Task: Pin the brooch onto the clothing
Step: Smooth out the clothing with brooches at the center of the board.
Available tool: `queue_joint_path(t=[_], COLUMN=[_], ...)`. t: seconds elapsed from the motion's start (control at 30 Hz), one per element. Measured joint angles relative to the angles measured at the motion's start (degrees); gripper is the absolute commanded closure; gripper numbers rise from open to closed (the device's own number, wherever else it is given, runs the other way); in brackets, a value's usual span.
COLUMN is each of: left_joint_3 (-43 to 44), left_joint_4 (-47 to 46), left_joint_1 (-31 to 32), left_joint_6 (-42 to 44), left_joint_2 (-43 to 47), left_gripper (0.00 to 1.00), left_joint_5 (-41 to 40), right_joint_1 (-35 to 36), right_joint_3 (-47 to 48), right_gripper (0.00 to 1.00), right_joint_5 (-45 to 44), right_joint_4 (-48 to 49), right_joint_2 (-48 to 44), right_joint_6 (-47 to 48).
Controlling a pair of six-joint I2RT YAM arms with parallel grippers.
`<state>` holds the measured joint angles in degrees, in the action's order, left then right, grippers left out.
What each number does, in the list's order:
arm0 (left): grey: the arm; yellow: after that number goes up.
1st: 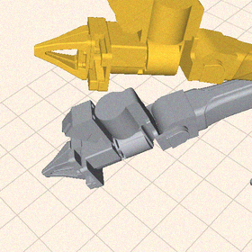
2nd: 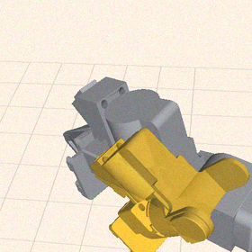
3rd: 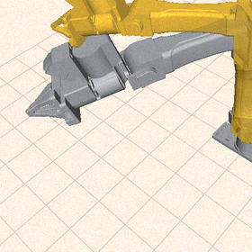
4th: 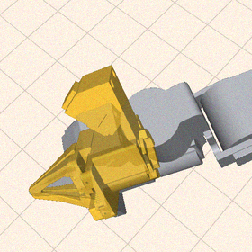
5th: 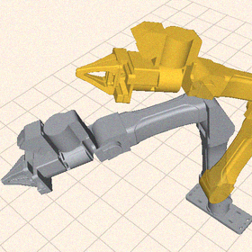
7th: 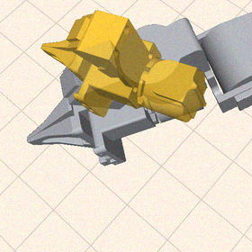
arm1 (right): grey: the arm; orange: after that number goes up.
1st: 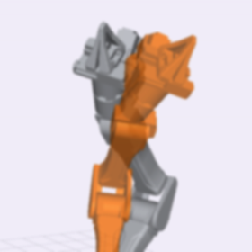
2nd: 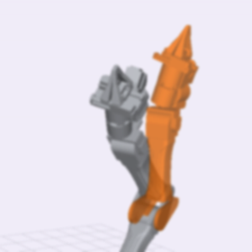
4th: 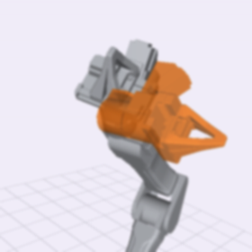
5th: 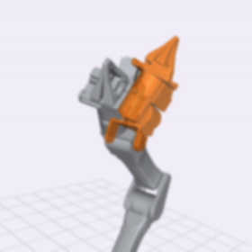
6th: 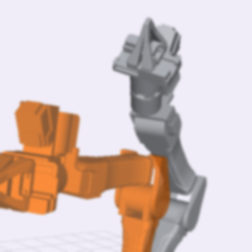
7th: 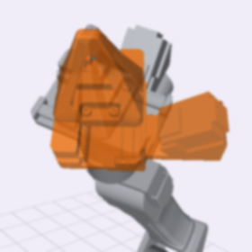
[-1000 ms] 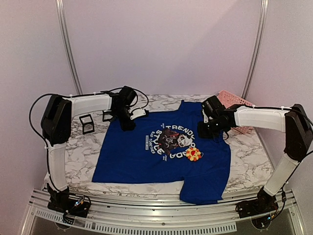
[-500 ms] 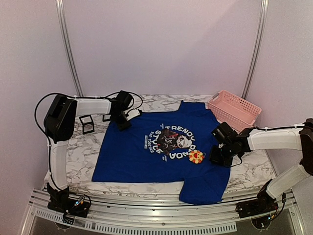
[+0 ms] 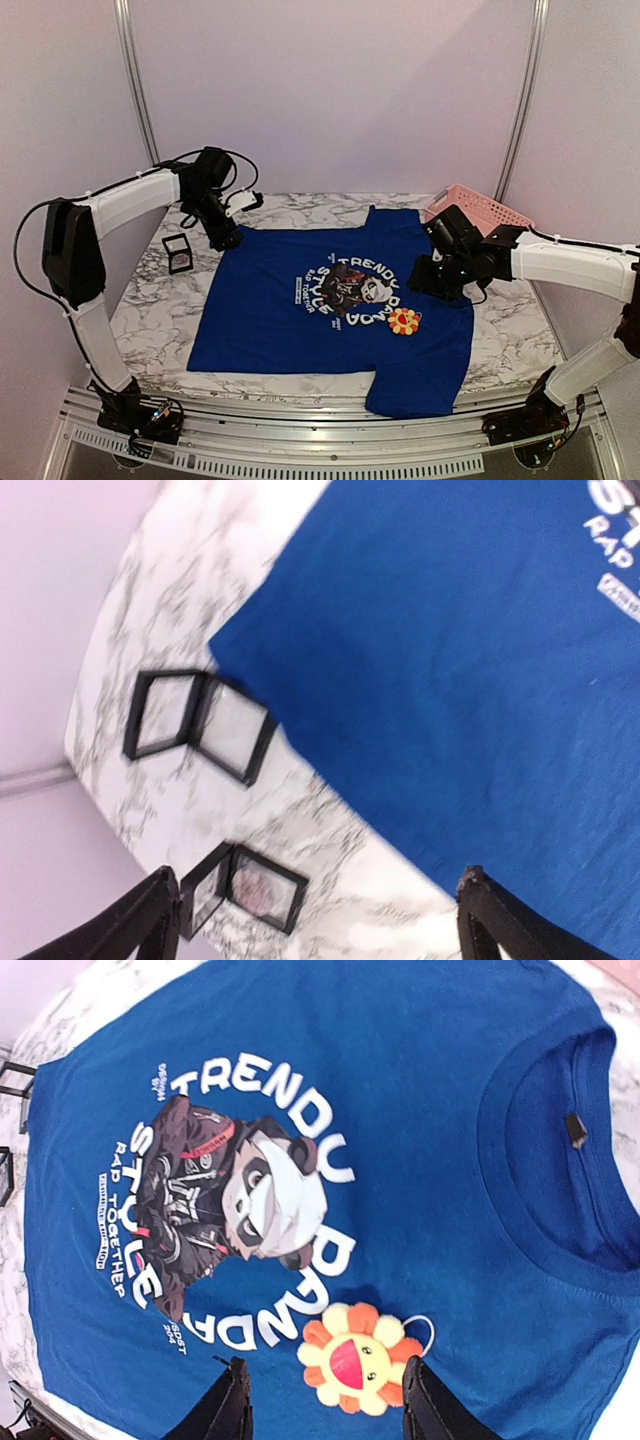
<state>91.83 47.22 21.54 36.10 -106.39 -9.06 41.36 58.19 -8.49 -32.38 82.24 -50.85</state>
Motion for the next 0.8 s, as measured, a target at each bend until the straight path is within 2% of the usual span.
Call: queue_joint_path(t=[0.17,0.27,0.4,0.47,0.6,0.7,0.8], left_joint_3=[-2.23,-4.20,-4.35,-4.35,-4.37,-4.28,-3.76], left_joint_4=[3.26,4.66,4.55,3.37,-0.66,-3.37,-4.70], left_joint_1=[-12.96,-18.73,-21.31,-21.94,-22.10,-22.10,-22.27], left_joint_6=[-2.91,-5.60,-9.51,-11.76,-15.41,-17.29,-18.97], left_joint_2=[1.73,-1.49,-6.43,-8.13,-9.11,-9.40,-10.84], left_gripper=[0.02,0.16,0.37,0.40,0.40,0.32,0.29], left_joint_5=[-1.03,-0.17,3.02,4.46,5.44,5.38,5.46], right_joint_1=[0.00,0.00,0.00,0.00,0.15,0.44,0.96], right_joint_3=[1.99,4.46,4.87,4.87,4.87,4.87,5.42], right_gripper=[0.48,0.47,0.47,0.47,0.47,0.46,0.46], right_joint_5=[-0.55,-0.92,-1.03,-1.01,-0.98,-0.98,-1.07], right_joint_4=[2.99,4.17,5.81,6.56,8.68,9.62,9.86], right_joint_2=[0.55,2.49,3.76,3.78,3.78,3.78,4.00], right_joint_6=[3.39,4.81,5.46,5.55,5.51,5.46,5.42])
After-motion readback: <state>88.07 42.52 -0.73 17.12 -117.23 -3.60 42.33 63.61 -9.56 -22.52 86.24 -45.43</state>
